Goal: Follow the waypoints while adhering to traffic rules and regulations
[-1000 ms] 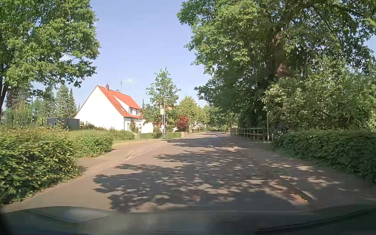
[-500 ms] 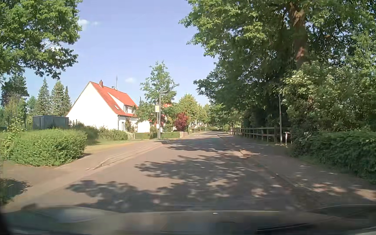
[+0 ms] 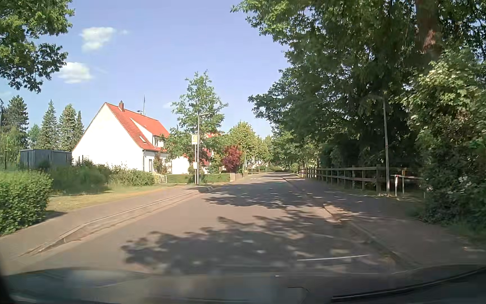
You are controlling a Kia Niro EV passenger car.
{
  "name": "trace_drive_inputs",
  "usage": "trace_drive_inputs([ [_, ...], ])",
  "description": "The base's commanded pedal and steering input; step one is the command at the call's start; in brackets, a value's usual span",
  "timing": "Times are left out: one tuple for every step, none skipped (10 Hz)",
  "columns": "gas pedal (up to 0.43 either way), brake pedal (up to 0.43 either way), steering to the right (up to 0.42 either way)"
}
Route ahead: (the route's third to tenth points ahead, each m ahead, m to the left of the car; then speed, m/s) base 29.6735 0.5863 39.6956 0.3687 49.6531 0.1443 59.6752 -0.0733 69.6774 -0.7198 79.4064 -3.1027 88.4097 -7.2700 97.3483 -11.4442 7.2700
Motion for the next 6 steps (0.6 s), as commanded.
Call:
trace_drive_inputs([
  [0.169,0.006,-0.001],
  [0.169,0.006,0.001],
  [0.169,0.006,0.003],
  [0.169,0.006,0.003],
  [0.169,0.006,0.003],
  [0.157,0.006,0.003],
])
